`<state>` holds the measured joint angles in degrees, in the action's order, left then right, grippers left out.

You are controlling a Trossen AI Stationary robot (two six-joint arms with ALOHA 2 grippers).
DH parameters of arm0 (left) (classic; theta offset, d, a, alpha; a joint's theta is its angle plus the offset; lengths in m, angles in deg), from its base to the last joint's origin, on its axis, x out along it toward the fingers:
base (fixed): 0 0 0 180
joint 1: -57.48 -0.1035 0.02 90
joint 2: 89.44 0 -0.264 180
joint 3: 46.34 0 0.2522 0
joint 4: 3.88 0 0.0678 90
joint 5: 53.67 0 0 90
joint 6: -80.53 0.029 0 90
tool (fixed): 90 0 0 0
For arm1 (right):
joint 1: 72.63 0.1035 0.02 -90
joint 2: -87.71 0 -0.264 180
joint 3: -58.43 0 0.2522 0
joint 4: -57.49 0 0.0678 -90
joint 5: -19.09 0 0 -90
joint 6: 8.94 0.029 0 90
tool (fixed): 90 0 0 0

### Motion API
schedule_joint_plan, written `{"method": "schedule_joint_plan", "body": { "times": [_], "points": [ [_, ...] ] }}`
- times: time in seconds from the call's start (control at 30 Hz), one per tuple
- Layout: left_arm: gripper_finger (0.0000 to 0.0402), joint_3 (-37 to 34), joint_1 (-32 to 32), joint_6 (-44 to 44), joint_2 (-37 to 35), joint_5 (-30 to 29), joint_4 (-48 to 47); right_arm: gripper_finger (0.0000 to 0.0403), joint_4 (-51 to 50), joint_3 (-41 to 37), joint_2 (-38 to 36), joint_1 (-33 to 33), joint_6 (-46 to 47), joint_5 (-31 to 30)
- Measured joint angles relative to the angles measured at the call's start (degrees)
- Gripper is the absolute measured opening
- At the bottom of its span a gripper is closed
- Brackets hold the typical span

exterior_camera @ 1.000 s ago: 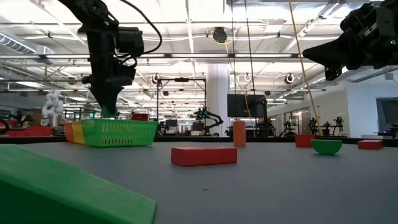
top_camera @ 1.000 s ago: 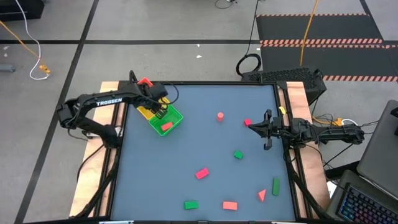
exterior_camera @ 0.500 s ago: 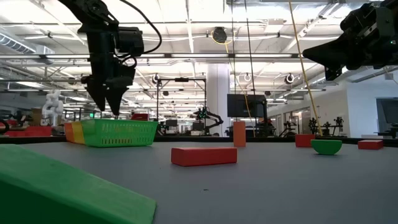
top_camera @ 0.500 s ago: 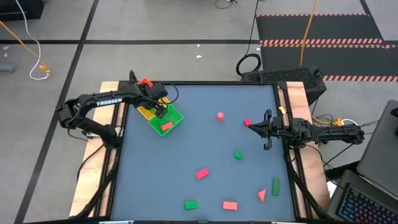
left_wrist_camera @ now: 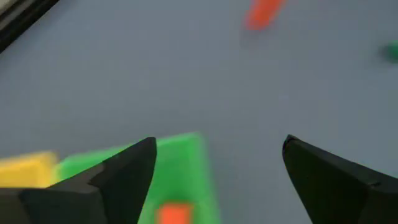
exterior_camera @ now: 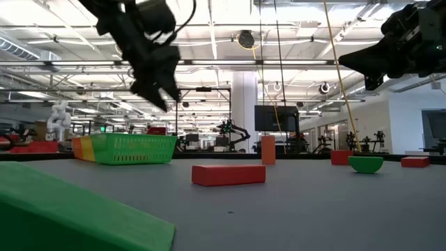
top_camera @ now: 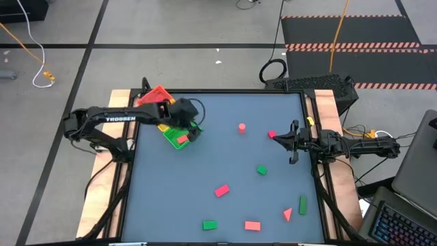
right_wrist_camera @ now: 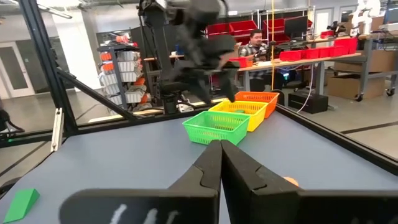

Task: Sort & place blocks by color
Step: Put the red block into the orange basket

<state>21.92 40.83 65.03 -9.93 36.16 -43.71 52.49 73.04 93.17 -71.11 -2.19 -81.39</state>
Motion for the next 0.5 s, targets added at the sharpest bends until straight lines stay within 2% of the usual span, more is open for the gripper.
{"method": "schedule_joint_plan", "body": {
  "times": [0.27,0.4,0.5],
  "points": [
    [0.0280,0.0,13.1,0.7,0.0,-0.2,15.0,0.0000,1.2,0.0,0.0,0.0,-1.3,0.1],
    [0.0256,0.0,16.4,2.0,0.1,-1.1,19.9,0.0004,5.2,0.0,1.0,0.0,-1.9,0.0],
    [0.0245,0.0,17.6,2.8,0.9,-2.7,22.4,0.0028,8.5,0.0,3.2,0.0,-2.1,-1.8]
  ]
}}
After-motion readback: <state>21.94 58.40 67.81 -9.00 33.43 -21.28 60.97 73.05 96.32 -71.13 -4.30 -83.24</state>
